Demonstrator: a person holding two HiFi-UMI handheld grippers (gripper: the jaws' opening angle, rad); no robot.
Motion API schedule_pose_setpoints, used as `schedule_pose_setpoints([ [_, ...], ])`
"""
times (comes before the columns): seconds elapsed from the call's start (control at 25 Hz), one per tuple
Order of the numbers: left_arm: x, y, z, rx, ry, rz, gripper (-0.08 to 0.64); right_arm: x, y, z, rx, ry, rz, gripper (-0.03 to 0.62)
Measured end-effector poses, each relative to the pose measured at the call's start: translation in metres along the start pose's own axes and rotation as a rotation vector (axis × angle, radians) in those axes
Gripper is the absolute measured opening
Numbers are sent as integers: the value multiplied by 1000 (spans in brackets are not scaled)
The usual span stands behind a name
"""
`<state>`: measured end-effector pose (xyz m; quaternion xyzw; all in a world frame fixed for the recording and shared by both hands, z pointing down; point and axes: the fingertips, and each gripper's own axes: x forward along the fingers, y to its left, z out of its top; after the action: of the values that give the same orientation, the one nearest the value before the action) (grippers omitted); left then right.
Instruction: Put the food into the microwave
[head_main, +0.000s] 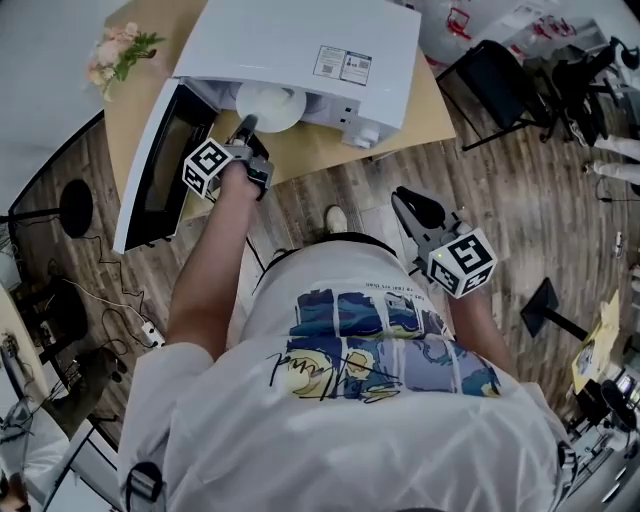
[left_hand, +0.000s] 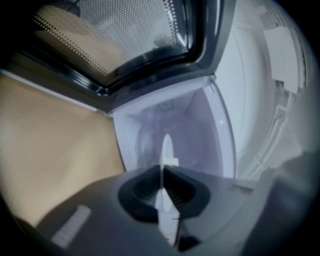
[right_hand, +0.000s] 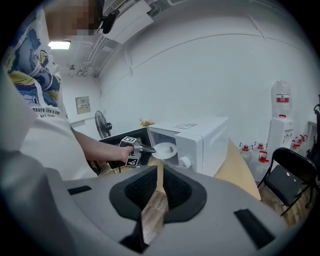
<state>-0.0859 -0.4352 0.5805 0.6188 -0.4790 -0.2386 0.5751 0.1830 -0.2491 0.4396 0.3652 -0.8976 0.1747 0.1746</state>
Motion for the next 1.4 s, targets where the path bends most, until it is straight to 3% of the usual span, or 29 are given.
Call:
schedule_pose_setpoints([
  [0.6,56,23,13,-17,-92,126,17,-7,-71,3,5,32,19,32],
  [0.76,62,25,14,31,-102,185,26,-3,-81,4,-2,40,35,31],
  [0.92,64,27,13,183,-87,263,52,0,-87,8,-9,44,45,31],
  [1.24,69,19,14,632,-18,453,129,7,-87,10,-22,60,65,32],
  [1.4,73,17,14,762,5,512,154,9,-83,11,-24,63,67,31],
])
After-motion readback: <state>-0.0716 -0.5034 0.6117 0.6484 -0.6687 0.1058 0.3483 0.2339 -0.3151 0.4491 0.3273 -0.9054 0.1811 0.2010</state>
